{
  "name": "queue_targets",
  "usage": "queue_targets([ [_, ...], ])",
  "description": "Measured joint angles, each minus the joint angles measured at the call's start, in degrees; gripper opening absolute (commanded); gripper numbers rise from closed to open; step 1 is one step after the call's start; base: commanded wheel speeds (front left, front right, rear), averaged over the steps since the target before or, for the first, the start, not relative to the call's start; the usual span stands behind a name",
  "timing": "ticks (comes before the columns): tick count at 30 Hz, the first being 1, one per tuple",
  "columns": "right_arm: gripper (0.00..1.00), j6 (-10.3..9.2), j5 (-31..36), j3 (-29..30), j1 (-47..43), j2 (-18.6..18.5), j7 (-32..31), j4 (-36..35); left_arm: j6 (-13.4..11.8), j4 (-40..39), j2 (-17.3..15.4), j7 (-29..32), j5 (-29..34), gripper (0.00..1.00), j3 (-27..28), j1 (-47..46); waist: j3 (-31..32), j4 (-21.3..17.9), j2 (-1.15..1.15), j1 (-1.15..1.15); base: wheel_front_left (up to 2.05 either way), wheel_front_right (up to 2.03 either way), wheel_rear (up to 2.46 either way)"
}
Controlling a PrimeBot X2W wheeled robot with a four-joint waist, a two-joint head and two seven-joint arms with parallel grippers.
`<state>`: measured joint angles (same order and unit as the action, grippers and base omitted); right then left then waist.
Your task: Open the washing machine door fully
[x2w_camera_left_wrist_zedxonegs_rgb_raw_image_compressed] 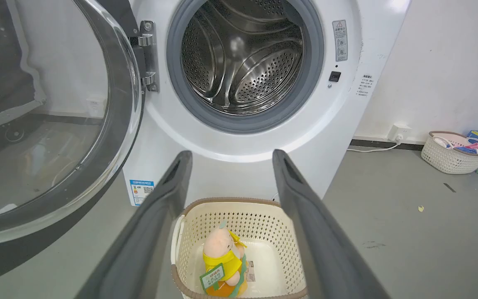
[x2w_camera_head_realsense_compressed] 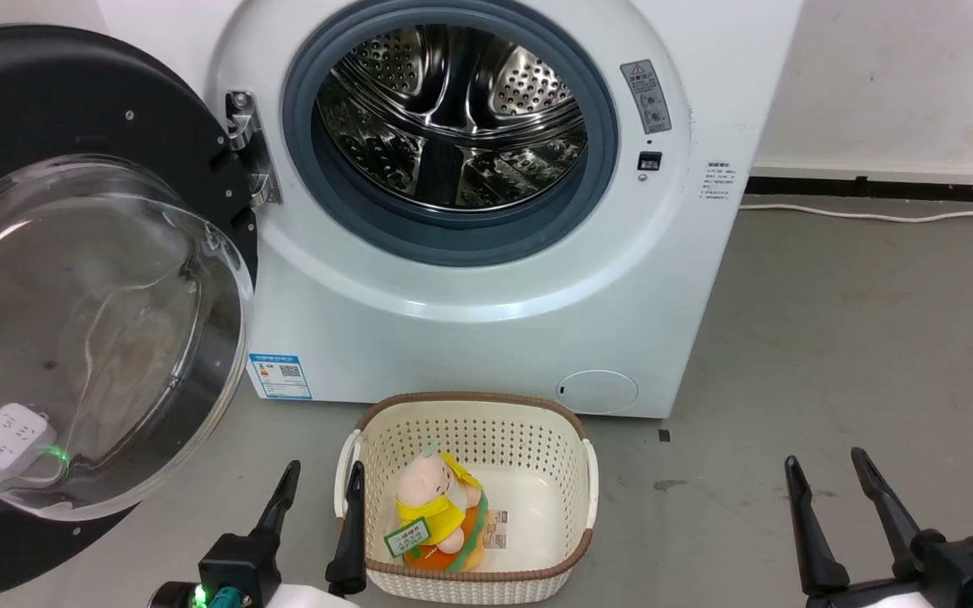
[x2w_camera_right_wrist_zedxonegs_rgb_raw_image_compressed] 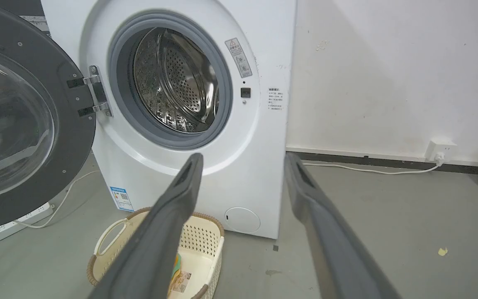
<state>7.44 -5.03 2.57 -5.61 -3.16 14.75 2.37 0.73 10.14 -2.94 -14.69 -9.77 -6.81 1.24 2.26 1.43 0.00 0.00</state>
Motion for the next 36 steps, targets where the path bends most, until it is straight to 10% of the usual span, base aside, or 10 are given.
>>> queue_targets([
  [3,1.0,0.0,-0.02,-0.05,0.01,0.0,0.0,0.15,0.88,0.31,0.02,0.0,0.02,1.0,-0.12,-0.01,-0.05,-0.16,0.0,0.0,0.0,0.0,0.0],
  [4,0.0,-0.01,-0.05,-0.07,0.01,0.0,0.0,0.19,1.03,0.47,0.04,0.02,0.02,0.0,-0.11,-0.01,-0.07,-0.19,0.0,0.0,0.0,0.0,0.0],
  [36,0.0,-0.01,0.63,-0.53,0.48,-0.01,-3.23,-0.07,0.9,-1.57,0.1,3.15,1.65,0.0,1.41,-0.04,-0.59,-0.49,0.0,0.01,0.0,0.0,0.0],
])
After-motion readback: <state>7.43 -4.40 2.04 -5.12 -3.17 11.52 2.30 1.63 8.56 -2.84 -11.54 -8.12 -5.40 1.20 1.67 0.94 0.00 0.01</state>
